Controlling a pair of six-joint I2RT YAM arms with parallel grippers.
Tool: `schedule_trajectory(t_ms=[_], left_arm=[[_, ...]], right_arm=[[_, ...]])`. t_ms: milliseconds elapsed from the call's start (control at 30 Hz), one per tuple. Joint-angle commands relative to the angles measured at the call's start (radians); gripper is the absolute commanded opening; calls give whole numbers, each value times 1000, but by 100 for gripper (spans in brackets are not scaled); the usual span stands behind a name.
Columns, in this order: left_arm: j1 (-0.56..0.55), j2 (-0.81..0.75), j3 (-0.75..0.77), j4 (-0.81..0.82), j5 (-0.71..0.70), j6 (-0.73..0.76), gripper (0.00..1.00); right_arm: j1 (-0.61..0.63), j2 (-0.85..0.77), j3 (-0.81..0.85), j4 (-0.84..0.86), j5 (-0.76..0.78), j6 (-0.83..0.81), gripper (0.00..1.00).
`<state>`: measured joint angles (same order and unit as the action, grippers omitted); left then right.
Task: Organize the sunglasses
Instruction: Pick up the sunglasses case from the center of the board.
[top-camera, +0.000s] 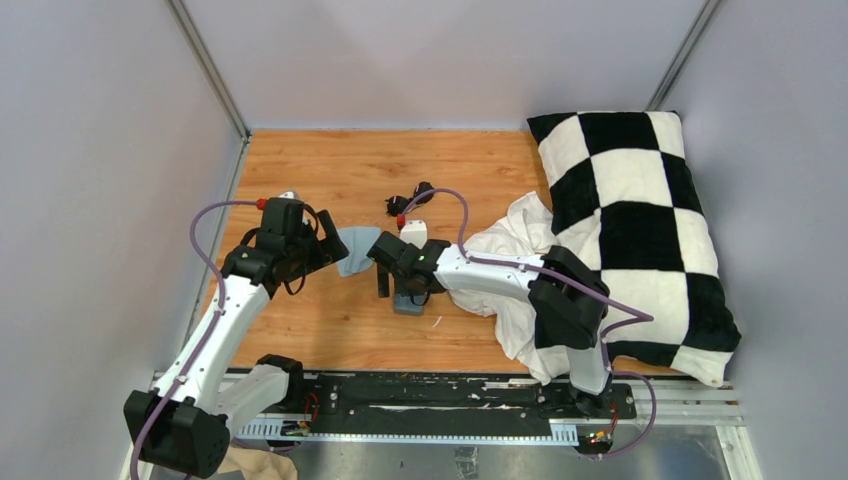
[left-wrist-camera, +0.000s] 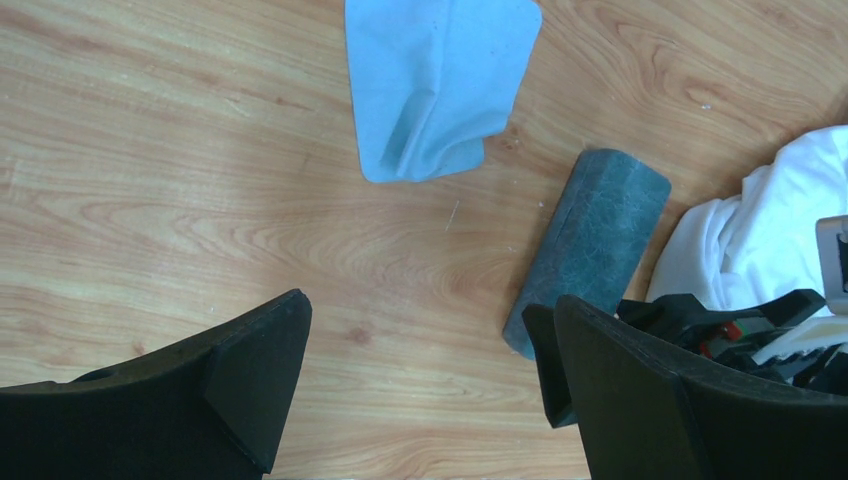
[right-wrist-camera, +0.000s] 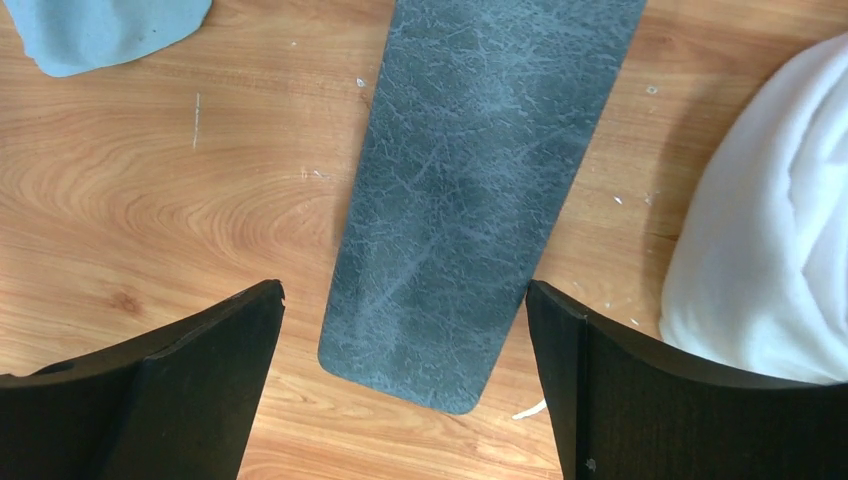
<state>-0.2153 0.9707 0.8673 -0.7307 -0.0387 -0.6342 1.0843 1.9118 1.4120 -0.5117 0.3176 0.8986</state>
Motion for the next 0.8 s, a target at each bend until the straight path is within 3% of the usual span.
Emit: schedule_trajectory(t_ms=[0, 267, 533, 767], left_arm=[[7, -10, -10, -8, -21, 24, 100], [7, 7, -20, 0, -25, 33, 100], [7, 27, -30, 19, -13, 31, 100], [7, 47, -40, 46, 32, 38, 100]], right_arm=[[14, 55, 53, -32, 3, 15, 96], [9, 119, 117, -101, 8, 10, 90], [-2, 100, 111, -95, -14, -57, 68], [-72, -147, -196, 223, -233, -338, 66]])
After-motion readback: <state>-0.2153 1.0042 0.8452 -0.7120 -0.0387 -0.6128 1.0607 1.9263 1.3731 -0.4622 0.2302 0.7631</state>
